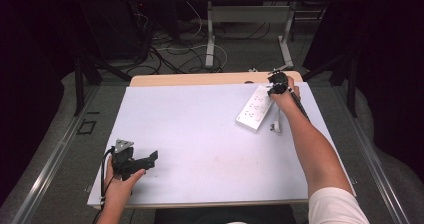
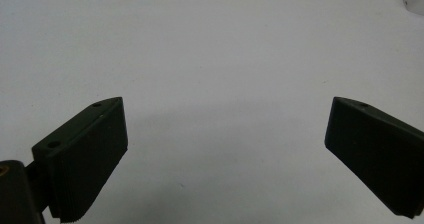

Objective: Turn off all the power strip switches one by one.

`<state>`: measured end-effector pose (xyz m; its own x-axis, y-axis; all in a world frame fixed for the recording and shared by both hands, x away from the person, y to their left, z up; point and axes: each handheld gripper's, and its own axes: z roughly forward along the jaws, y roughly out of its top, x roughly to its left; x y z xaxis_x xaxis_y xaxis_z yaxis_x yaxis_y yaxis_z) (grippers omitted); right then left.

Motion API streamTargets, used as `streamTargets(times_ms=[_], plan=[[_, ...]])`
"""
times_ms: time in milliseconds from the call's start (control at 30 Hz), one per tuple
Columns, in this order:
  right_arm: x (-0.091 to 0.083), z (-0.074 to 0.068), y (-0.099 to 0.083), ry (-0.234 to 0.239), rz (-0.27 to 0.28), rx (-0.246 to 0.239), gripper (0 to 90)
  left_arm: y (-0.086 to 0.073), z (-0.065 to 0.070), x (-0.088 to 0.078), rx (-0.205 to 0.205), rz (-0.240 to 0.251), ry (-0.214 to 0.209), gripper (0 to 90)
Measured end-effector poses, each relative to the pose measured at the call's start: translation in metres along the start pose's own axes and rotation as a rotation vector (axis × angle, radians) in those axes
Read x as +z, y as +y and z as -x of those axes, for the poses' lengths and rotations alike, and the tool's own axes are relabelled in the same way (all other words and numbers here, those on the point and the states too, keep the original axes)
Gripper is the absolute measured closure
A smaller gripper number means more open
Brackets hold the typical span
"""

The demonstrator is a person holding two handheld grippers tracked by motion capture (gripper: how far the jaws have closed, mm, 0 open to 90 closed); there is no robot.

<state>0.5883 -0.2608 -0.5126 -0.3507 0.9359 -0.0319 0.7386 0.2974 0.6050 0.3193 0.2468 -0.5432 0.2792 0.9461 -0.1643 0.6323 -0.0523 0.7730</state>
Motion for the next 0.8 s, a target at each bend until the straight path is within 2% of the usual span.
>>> streamTargets(times_ms=[167,300,333,367,433,467,600,633,667,800], plan=[[-0.006,-0.005,0.000,0.003,-0.021,0.006,90.0,0.000,0.001,0.000,-0.006,0.005,-0.001,3.4],[-0.010,-0.007,-0.001,0.034,-0.037,-0.005,90.0,0.001,0.001,0.000,-0.006,0.006,-0.001,3.4],[-0.011,-0.009,-0.001,0.032,-0.049,0.005,90.0,0.001,0.001,0.000,-0.005,0.006,-0.001,3.4],[-0.011,-0.009,-0.002,0.037,-0.050,-0.014,90.0,0.001,0.001,0.000,-0.005,0.006,-0.001,3.4],[-0.013,-0.011,-0.002,0.047,-0.067,0.000,90.0,0.001,0.001,0.000,-0.002,0.007,-0.001,3.4],[-0.014,-0.011,-0.002,0.049,-0.073,-0.016,90.0,0.001,0.001,0.000,-0.001,0.008,-0.002,3.4],[-0.015,-0.014,-0.004,0.069,-0.091,-0.014,90.0,0.002,0.001,0.000,0.007,0.003,-0.002,3.4],[-0.015,-0.016,-0.004,0.060,-0.100,-0.004,90.0,0.002,0.001,0.000,0.007,0.003,-0.002,3.4],[-0.015,-0.016,-0.005,0.071,-0.092,-0.019,90.0,0.002,0.001,0.000,0.007,0.003,-0.002,3.4],[-0.014,-0.019,-0.006,0.083,-0.094,-0.018,90.0,0.002,0.001,0.000,0.008,0.002,-0.004,3.4]])
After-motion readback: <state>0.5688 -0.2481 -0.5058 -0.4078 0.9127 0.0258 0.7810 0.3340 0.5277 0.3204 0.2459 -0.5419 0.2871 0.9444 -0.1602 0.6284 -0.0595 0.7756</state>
